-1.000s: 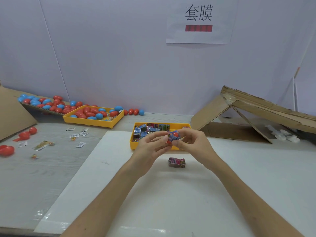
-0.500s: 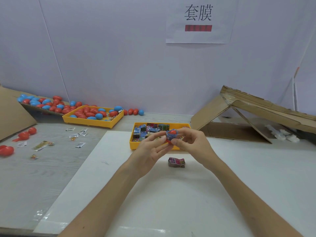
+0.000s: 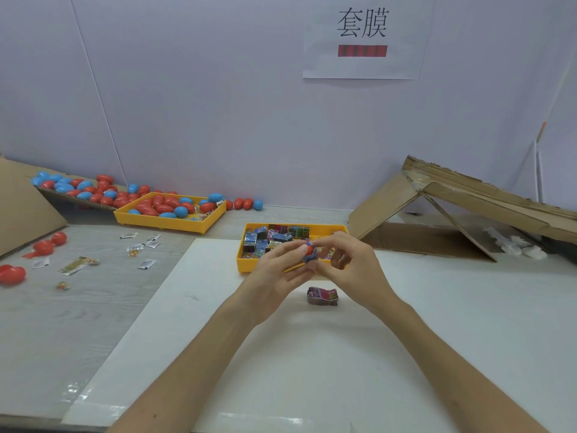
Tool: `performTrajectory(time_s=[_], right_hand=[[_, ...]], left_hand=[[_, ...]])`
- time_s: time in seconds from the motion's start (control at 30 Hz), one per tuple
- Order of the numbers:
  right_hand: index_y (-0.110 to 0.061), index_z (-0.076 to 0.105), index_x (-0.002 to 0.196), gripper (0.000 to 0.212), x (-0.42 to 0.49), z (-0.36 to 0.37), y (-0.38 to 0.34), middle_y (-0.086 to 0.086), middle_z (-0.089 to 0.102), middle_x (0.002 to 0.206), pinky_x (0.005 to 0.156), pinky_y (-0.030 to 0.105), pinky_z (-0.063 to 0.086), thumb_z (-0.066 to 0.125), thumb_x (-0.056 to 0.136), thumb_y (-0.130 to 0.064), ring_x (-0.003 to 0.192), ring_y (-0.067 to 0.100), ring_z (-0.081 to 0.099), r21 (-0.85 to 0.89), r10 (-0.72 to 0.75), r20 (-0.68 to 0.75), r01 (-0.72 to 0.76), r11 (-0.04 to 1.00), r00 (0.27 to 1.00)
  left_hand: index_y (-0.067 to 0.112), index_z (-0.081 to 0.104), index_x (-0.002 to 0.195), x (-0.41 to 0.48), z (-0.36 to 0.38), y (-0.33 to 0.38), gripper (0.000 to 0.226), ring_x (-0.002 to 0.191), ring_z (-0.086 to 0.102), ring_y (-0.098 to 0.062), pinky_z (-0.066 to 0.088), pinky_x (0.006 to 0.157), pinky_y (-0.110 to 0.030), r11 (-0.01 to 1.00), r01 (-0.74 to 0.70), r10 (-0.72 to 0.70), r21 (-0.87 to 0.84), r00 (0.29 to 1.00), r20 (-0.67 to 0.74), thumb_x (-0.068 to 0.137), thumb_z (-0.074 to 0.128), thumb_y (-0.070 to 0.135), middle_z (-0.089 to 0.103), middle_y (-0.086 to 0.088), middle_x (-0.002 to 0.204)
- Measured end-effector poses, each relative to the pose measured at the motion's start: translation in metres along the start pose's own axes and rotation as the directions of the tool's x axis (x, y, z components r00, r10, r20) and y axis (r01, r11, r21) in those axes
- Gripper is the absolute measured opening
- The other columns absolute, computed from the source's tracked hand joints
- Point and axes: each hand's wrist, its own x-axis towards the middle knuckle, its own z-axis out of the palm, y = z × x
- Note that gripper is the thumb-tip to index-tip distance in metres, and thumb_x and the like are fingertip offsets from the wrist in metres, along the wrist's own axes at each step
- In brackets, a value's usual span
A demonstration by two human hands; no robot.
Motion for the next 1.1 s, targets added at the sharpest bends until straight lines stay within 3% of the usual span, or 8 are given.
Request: performTrajectory(time_s=[0.17,0.33,0.53,0.8,0.93,1.0,1.1], right_hand=[[-0.018,0.075,0.111,0.028,-0.0004,0.0013,-0.0021,-0.019,0.058,0.089,0.058,0.026,0.048,0.081,0.084,-0.022,0.065,0.016,0.055,-0.027,0.000,0.010,0.001,1.000,1.000],[-0.017,0.076,0.108,0.027,0.0009,0.0002,-0.0032,-0.016,0.058,0.085,0.059,0.025,0.046,0.083,0.082,-0.021,0.064,0.017,0.055,-0.009,0.021,0.000,-0.021,1.000,1.000],[-0.016,0.076,0.109,0.029,0.0014,0.0005,-0.0032,-0.012,0.058,0.089,0.060,0.027,0.051,0.083,0.081,-0.022,0.069,0.020,0.060,0.026,0.048,0.020,-0.049,0.998,0.999],[-0.021,0.074,0.115,0.031,0.0010,0.0014,-0.0024,-0.013,0.057,0.094,0.063,0.029,0.054,0.080,0.085,-0.019,0.068,0.010,0.059,0.094,0.110,0.084,-0.118,0.989,0.990],[-0.030,0.075,0.110,0.028,0.0016,-0.0002,-0.0004,-0.011,0.059,0.091,0.066,0.038,0.052,0.078,0.083,-0.038,0.068,0.017,0.058,0.207,0.188,0.090,-0.203,0.957,0.978],[-0.034,0.075,0.104,0.028,0.0022,-0.0012,0.0010,-0.011,0.062,0.088,0.064,0.036,0.051,0.074,0.081,-0.048,0.066,0.017,0.057,0.255,0.233,0.090,-0.249,0.934,0.968],[-0.033,0.076,0.100,0.026,0.0033,-0.0009,0.0025,-0.002,0.066,0.084,0.057,0.032,0.049,0.075,0.079,-0.048,0.060,0.018,0.057,0.325,0.269,0.131,-0.297,0.898,0.954]], left_hand=[[0.004,0.060,0.131,-0.0008,0.0033,0.0009,0.042,0.113,0.070,-0.029,0.058,0.093,-0.033,1.000,0.015,-0.015,0.005,0.999,-0.047,0.093,0.069,0.020,0.070,-0.017,0.123],[0.003,0.056,0.134,-0.0032,0.0023,0.0021,0.040,0.118,0.067,-0.032,0.055,0.101,-0.037,0.998,0.025,-0.025,-0.059,1.000,-0.005,0.097,0.062,0.016,0.066,-0.022,0.129],[0.004,0.059,0.128,-0.0024,-0.0002,0.0016,0.045,0.108,0.071,-0.032,0.061,0.085,-0.032,0.993,0.030,-0.034,-0.115,0.999,-0.033,0.084,0.064,0.011,0.072,-0.021,0.117],[0.002,0.059,0.129,-0.0018,-0.0016,0.0021,0.036,0.113,0.069,-0.033,0.060,0.084,-0.031,0.995,0.020,-0.024,-0.097,0.999,-0.036,0.094,0.056,0.008,0.068,-0.023,0.124],[0.003,0.058,0.127,-0.0033,-0.0002,0.0034,0.037,0.114,0.069,-0.033,0.059,0.086,-0.031,0.996,-0.001,0.003,-0.087,1.000,0.028,0.091,0.063,0.006,0.070,-0.022,0.122],[0.005,0.058,0.125,-0.0032,0.0012,0.0033,0.034,0.113,0.069,-0.032,0.059,0.087,-0.031,0.997,-0.013,0.016,-0.072,0.998,0.053,0.092,0.064,0.006,0.071,-0.021,0.120],[0.006,0.058,0.124,-0.0029,0.0013,0.0026,0.033,0.112,0.069,-0.033,0.059,0.088,-0.032,0.998,-0.031,0.035,-0.056,0.998,0.058,0.092,0.063,0.006,0.071,-0.021,0.118]])
